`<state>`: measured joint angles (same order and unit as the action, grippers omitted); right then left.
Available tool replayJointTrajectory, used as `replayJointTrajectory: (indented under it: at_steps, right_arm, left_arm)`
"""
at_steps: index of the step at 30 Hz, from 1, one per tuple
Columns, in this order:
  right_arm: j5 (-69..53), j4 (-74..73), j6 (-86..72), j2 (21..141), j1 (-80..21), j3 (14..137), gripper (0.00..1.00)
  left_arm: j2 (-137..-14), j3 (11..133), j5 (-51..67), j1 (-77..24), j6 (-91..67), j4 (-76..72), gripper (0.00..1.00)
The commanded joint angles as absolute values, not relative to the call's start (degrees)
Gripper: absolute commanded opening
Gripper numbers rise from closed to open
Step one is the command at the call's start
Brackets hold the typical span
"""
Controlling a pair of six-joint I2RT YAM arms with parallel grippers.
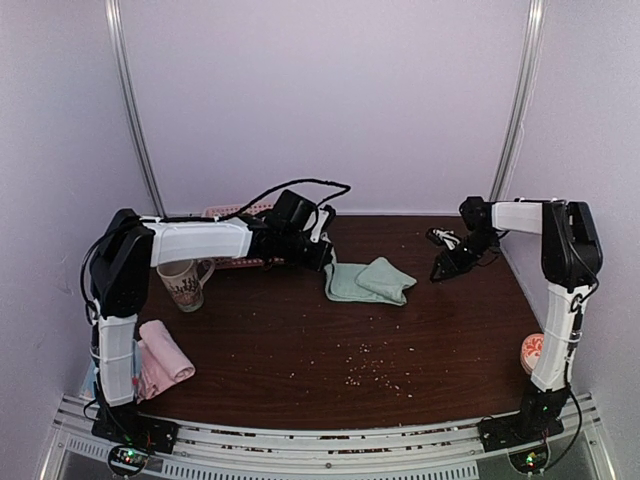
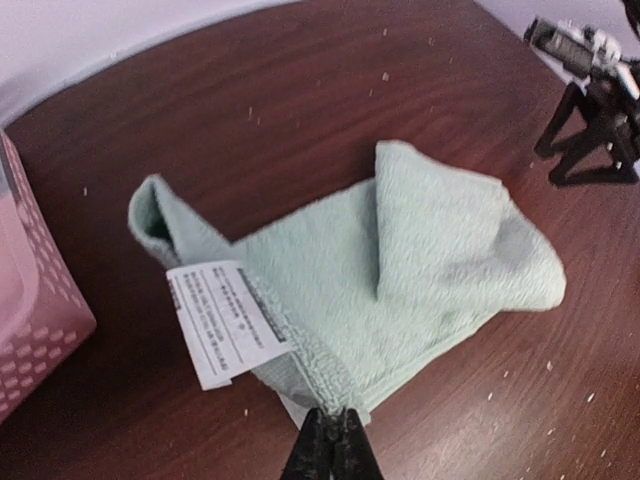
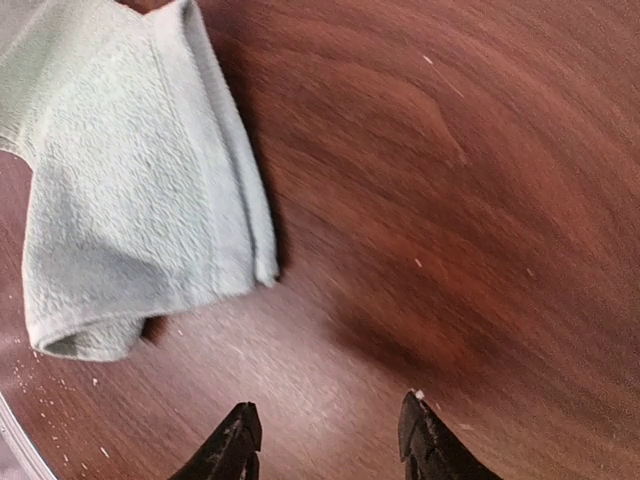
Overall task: Roll the towels
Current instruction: Pick up the towel from the center of the board.
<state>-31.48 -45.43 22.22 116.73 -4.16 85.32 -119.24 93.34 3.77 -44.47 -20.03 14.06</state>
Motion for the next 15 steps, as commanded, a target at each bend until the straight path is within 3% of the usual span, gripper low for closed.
replayJointTrajectory:
  at_steps: [1, 7, 15]
  right_arm:
    - [-33.5, -45.8, 21.7, 120.0, -8.1, 91.2, 0.48]
    - [-32.2, -47.3, 20.6, 126.3, -11.1, 97.7, 0.44]
    - [-30.4, -47.8, 19.9, 129.5, -12.6, 99.6, 0.35]
  left_arm:
    - [-115.0, 86.8, 5.0, -44.7, -20.5, 17.4, 0.00]
    - [-111.4, 78.9, 3.5, -44.7, -22.6, 17.6, 0.00]
    - [-112.7, 78.0, 0.0, -44.7, -23.2, 18.6, 0.02]
